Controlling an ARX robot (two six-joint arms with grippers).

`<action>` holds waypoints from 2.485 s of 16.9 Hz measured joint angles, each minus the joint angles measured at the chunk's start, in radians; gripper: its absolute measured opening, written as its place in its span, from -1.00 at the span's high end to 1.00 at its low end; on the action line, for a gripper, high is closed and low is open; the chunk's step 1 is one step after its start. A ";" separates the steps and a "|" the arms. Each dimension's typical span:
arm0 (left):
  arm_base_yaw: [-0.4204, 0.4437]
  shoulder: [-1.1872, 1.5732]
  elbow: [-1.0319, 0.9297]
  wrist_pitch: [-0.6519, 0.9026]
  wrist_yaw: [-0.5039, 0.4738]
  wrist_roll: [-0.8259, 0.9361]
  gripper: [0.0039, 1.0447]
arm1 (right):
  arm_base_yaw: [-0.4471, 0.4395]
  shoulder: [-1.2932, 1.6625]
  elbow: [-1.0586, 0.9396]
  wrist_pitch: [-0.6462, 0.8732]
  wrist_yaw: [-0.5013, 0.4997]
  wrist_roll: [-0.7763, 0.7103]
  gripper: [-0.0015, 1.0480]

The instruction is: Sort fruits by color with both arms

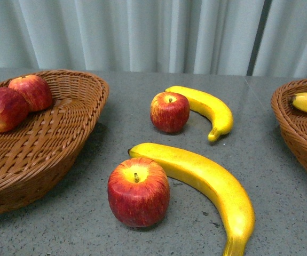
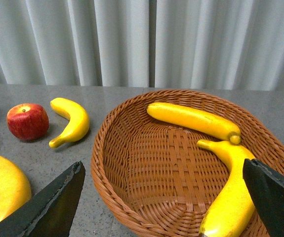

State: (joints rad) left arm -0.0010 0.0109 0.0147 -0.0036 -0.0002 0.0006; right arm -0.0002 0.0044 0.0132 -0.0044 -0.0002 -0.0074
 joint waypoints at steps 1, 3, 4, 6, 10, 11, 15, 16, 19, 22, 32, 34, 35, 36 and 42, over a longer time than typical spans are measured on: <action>0.000 0.000 0.000 0.000 0.000 0.000 -0.88 | 0.000 0.000 0.000 0.000 0.000 0.000 -0.87; 0.000 0.000 0.000 0.000 0.000 0.000 -0.88 | 0.000 0.000 0.000 0.000 0.000 0.000 -0.87; 0.000 0.000 0.000 0.000 0.000 0.000 -0.88 | 0.000 0.000 0.000 0.000 0.000 0.000 -0.87; 0.000 0.000 0.000 0.000 0.000 0.000 -0.88 | 0.000 0.000 0.000 0.000 0.000 0.000 -0.87; 0.000 0.000 0.000 0.000 0.000 0.000 -0.88 | 0.000 0.000 0.000 0.000 0.000 0.000 -0.87; 0.000 0.000 0.000 0.000 0.000 0.000 -0.88 | 0.000 0.000 0.000 0.000 0.000 0.000 -0.87; 0.000 0.000 0.000 0.000 0.000 0.000 -0.88 | 0.000 0.000 0.000 0.000 0.000 0.000 -0.87; 0.000 0.000 0.000 0.000 0.000 0.000 -0.88 | 0.000 0.000 0.000 0.000 0.000 0.000 -0.87; 0.000 0.000 0.000 0.000 0.000 0.000 -0.88 | 0.000 0.000 0.000 0.000 0.000 0.000 -0.87; -0.216 0.317 0.113 0.014 -0.416 -0.059 -0.88 | 0.000 0.000 0.000 0.001 -0.003 0.000 -0.87; -0.526 1.392 0.606 0.379 0.091 0.068 -0.88 | 0.000 0.000 0.000 0.000 0.000 0.000 -0.87; -0.534 1.444 0.612 0.379 0.111 0.079 -0.88 | 0.000 0.000 0.000 0.000 0.000 0.000 -0.87; -0.537 1.460 0.612 0.377 0.129 0.081 -0.88 | 0.000 0.000 0.000 0.000 0.000 0.000 -0.87; -0.544 1.472 0.615 0.365 0.128 0.093 -0.88 | 0.000 0.000 0.000 0.000 0.000 0.000 -0.87; -0.546 1.532 0.624 0.333 0.119 0.134 -0.88 | 0.000 0.000 0.000 0.000 0.000 0.000 -0.87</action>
State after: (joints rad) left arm -0.5468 1.5425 0.6392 0.3290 0.1192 0.1349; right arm -0.0002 0.0044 0.0132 -0.0040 0.0002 -0.0071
